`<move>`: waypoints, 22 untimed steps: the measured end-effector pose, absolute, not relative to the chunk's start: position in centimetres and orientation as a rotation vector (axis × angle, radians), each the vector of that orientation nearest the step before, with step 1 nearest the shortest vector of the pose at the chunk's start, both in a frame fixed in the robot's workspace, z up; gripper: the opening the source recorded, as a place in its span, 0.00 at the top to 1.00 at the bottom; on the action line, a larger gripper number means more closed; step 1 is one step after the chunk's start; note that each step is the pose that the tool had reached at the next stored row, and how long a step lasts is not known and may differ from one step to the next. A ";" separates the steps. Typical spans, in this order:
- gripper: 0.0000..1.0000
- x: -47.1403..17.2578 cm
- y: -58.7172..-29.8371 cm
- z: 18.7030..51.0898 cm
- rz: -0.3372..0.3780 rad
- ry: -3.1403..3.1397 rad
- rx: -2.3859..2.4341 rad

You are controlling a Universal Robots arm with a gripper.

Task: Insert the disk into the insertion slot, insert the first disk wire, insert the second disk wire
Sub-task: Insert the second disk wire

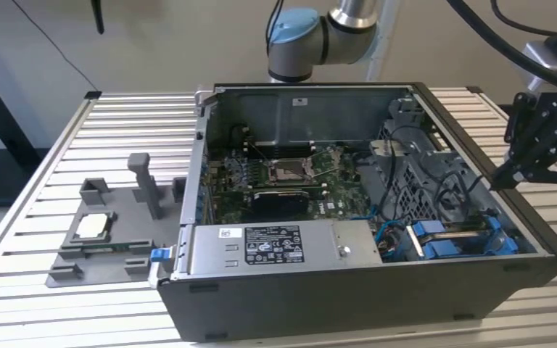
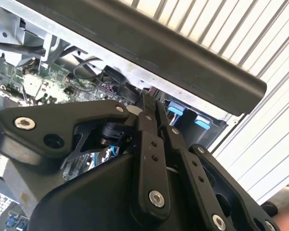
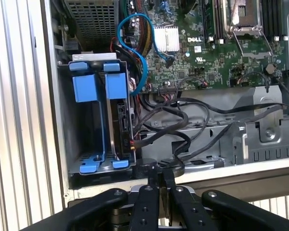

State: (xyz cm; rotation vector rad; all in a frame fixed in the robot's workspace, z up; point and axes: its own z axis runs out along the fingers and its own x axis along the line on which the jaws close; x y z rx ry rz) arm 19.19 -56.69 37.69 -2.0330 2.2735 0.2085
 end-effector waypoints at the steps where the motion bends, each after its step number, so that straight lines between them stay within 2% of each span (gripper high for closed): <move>1: 0.84 19.1 -56.6 37.8 0.209 2.273 -2.033; 15: 0.84 16.8 -55.5 38.4 0.209 2.275 -2.034; 22: 0.84 15.0 -55.2 38.4 0.173 2.293 -2.050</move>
